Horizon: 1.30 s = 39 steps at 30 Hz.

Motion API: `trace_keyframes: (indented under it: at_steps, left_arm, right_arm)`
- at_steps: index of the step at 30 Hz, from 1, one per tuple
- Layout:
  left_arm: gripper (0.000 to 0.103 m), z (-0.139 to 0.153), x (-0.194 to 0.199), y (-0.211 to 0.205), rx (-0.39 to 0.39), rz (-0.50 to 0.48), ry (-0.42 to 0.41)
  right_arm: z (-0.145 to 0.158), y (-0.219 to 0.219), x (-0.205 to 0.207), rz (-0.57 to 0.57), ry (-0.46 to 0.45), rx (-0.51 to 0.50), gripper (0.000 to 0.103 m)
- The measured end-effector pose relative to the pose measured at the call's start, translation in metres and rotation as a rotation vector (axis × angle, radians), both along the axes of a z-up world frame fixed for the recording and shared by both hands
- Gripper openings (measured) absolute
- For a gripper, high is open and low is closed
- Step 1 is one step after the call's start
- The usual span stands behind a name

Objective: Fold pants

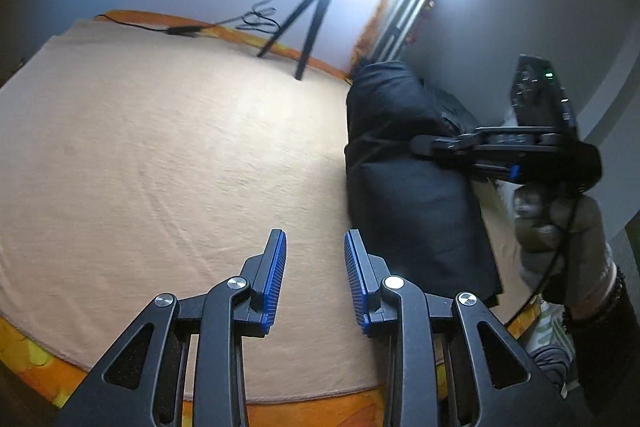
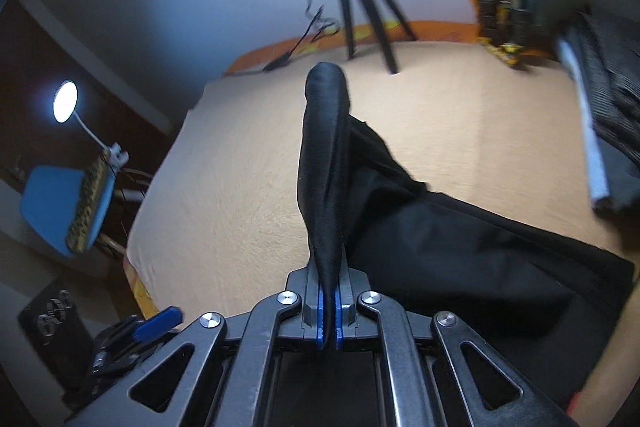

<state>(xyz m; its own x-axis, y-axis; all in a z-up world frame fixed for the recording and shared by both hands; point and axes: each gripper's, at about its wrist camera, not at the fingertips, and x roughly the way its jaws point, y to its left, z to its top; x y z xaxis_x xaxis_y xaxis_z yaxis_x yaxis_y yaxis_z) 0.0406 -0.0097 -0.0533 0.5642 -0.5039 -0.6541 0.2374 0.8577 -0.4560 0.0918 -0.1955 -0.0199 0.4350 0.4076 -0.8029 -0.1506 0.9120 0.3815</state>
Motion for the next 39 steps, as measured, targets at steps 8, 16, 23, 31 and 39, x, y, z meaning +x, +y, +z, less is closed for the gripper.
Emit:
trace_keyframes:
  at_steps: [8, 16, 23, 31, 39]
  left_arm:
    - [0.028, -0.004, 0.006, -0.051, 0.016, -0.115, 0.005]
    - [0.028, -0.011, 0.013, -0.098, 0.012, -0.207, 0.004]
    - [0.028, -0.010, 0.017, -0.129, 0.012, -0.264, -0.026]
    - [0.028, -0.013, 0.018, -0.159, 0.047, -0.326, -0.056]
    - [0.028, -0.038, 0.002, -0.200, 0.191, -0.425, -0.071]
  right_arm:
    - [0.018, -0.074, -0.031, -0.099, -0.034, 0.045, 0.001]
    - [0.006, -0.143, -0.050, -0.176, -0.011, 0.055, 0.001]
    - [-0.014, -0.178, -0.047, -0.213, 0.001, 0.026, 0.001]
    - [-0.020, -0.192, -0.038, -0.208, -0.011, -0.048, 0.001]
    - [-0.044, -0.197, -0.032, -0.210, 0.001, -0.105, 0.002]
